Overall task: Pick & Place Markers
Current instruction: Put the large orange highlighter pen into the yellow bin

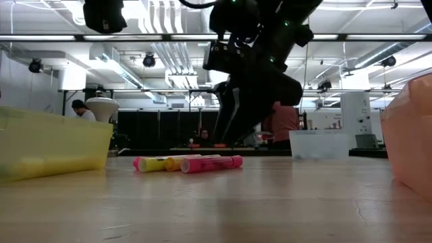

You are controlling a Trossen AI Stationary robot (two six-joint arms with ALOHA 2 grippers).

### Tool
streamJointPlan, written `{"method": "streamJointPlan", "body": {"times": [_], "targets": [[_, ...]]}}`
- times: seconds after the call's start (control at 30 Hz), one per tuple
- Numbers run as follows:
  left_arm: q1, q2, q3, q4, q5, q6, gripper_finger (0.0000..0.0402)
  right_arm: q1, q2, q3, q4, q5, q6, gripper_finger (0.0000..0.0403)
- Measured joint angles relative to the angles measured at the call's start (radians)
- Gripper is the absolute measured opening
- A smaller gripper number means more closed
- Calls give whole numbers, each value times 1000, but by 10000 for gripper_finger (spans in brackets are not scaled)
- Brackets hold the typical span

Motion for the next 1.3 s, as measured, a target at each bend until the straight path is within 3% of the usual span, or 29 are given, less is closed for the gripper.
{"method": "streamJointPlan", "body": {"times": [0.23,0.47,0.6,0.8,0.83,1.03,1.3], "targets": [[0,-8,0,17,0,-16,138,-10,11,-49,14,-7,-1,230],[0,-8,0,19,0,-22,138,-11,91,-11,-16,-41,23,215],[0,-9,0,19,0,-29,138,-11,115,42,-87,-45,89,172],[0,-8,-6,12,0,-12,138,-11,121,92,-160,-65,191,54],[2,-4,-6,14,0,-6,138,-11,121,99,-179,-76,212,49],[4,0,-7,14,-73,25,138,-5,108,156,-259,-110,351,50],[9,3,-7,34,-104,39,138,23,73,286,-284,-105,355,50]]}}
